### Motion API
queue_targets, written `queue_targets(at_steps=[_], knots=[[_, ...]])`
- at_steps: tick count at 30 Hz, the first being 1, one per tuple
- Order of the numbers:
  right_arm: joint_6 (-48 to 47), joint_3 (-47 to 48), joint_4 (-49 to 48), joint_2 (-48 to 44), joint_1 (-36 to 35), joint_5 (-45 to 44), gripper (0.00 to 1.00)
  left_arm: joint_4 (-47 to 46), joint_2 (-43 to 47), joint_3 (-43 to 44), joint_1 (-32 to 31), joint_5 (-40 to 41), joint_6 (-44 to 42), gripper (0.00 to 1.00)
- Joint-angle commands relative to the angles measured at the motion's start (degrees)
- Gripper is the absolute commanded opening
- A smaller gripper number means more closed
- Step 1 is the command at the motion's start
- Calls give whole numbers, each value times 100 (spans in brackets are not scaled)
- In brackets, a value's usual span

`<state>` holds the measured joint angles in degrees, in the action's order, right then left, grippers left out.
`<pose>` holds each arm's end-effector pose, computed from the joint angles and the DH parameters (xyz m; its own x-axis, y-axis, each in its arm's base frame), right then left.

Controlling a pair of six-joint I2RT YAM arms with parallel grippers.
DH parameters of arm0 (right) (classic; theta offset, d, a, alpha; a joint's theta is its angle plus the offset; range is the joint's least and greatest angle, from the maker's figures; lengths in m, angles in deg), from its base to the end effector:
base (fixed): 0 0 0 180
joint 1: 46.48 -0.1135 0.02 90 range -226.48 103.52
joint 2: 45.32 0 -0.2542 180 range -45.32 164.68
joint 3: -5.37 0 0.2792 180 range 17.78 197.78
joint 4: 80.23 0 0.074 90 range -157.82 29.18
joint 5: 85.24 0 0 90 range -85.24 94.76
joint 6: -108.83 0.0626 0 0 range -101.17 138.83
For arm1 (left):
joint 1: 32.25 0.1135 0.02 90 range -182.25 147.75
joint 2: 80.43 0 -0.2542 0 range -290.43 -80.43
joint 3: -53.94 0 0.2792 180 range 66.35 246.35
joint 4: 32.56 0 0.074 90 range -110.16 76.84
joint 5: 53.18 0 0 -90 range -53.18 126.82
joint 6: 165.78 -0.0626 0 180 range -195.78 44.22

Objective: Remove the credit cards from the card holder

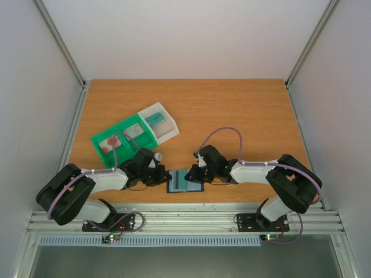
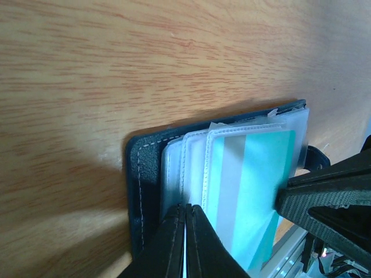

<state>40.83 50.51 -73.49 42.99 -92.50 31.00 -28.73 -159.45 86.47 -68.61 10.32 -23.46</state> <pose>0.1884 0.2351 0.0770 -0.8084 -0.3538 -0.4704 -0.5827 0.5938 0.5549 0.1822 -0.1688 0.0605 -0.9803 -0.1578 -0.1185 -0.0260 0.6984 -0.7152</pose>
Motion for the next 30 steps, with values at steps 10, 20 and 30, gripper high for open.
queue_targets(at_steps=[10, 20, 30], knots=[[216, -311, -448, -148, 150, 119, 8, 1, -243, -78, -19, 218, -37, 5], [149, -333, -439, -165, 149, 57, 1, -39, -241, -113, -17, 224, -16, 5], [239, -347, -705, 63, 149, 162, 11, -97, -250, -163, -19, 217, 10, 6]])
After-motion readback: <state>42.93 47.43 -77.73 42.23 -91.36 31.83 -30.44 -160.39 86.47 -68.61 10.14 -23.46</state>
